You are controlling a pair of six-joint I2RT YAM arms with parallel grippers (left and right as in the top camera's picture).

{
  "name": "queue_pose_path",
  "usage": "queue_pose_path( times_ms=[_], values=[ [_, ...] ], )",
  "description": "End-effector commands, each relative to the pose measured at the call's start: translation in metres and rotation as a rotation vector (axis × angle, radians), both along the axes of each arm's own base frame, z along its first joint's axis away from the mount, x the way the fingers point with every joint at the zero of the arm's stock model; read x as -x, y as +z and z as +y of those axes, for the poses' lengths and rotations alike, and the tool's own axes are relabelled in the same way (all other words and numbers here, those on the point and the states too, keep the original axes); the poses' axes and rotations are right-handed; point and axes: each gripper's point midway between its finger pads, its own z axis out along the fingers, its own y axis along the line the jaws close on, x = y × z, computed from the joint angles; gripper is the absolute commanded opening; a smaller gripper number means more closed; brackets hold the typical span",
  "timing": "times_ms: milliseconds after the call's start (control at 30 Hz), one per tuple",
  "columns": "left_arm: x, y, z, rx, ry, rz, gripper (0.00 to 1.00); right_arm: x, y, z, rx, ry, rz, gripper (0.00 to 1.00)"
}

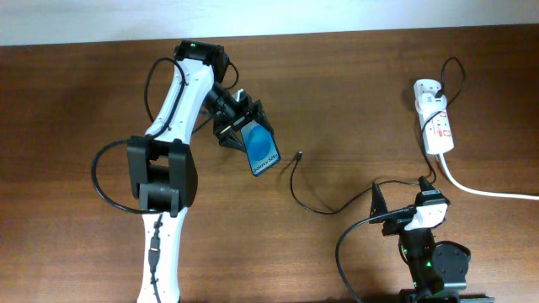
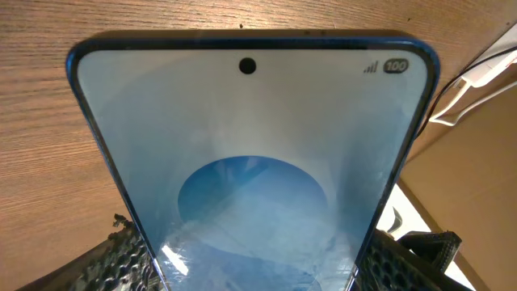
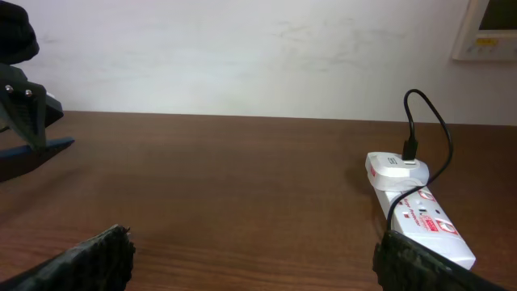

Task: Plug charger to phone and switch on socket
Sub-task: 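Lift the phone with the left gripper and tilt it upright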

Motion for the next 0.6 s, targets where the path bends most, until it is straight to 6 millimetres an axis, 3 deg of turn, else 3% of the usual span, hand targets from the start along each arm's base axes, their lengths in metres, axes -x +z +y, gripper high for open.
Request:
queue_pose_path(
  times_ms=[0, 567],
  values=[
    [-0.0026, 0.0076, -0.0069, 0.049, -0.001, -0.012, 0.34, -0.0001, -0.0022, -0.0017, 0.007, -0.008, -0.001, 0.98],
    [-0.0026, 0.0098, -0.0093, 0.067, 0.003, -0.008, 0.35, -0.0001, -0.0022, -0.0017, 0.007, -0.008, -0.001, 0.98]
  ],
)
